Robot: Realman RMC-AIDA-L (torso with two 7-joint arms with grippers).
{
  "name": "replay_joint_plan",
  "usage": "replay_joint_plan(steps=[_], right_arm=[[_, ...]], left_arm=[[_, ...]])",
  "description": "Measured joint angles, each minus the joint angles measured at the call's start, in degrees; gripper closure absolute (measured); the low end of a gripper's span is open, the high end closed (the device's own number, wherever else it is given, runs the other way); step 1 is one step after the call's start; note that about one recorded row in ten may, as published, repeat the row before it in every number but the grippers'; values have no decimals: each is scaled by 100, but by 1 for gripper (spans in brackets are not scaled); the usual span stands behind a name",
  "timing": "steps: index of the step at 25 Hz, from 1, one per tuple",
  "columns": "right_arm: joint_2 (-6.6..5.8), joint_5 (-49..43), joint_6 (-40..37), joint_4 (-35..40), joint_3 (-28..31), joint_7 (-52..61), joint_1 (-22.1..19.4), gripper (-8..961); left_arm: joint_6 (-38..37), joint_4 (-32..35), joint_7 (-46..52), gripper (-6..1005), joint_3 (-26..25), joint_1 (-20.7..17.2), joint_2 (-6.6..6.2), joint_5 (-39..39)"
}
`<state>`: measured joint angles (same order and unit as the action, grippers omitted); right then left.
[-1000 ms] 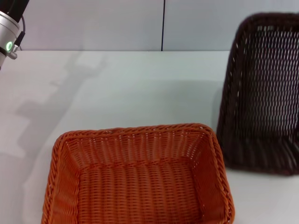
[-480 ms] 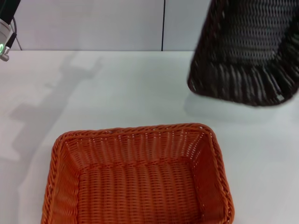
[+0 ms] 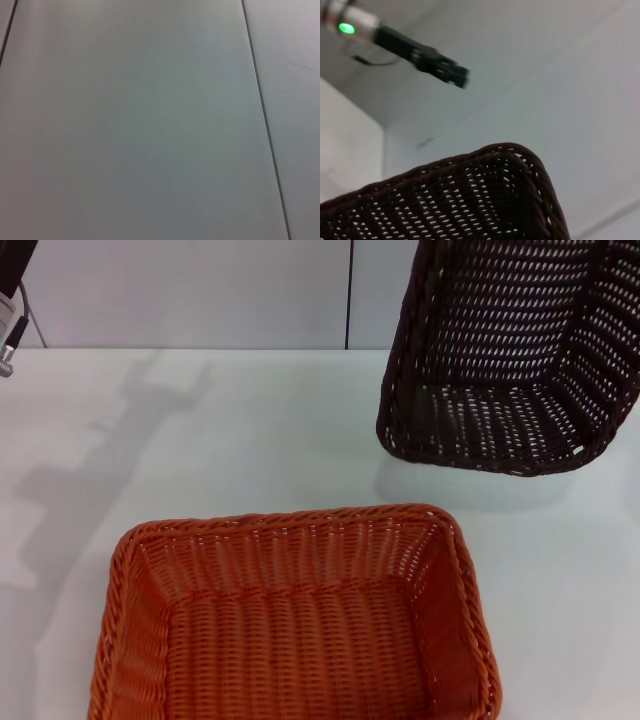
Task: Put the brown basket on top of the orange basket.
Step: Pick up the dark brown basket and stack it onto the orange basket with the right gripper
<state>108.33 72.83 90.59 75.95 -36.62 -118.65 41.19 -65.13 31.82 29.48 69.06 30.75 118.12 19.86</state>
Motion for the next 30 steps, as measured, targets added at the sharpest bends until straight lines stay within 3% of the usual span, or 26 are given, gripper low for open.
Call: replay_joint_plan(steps=[3,13,30], right_arm=[[-151,114,304,-259,-135,-229,157,775],[-410,280,831,-645,-180,-590,654,775],[-550,909,1358,-505,-1206,-674,940,777]], left_arm=[[11,0,4,175,2,7,1,0],[33,-19,44,175,54,44,25,0],[108,-53,134,175,69,70,29,-3]])
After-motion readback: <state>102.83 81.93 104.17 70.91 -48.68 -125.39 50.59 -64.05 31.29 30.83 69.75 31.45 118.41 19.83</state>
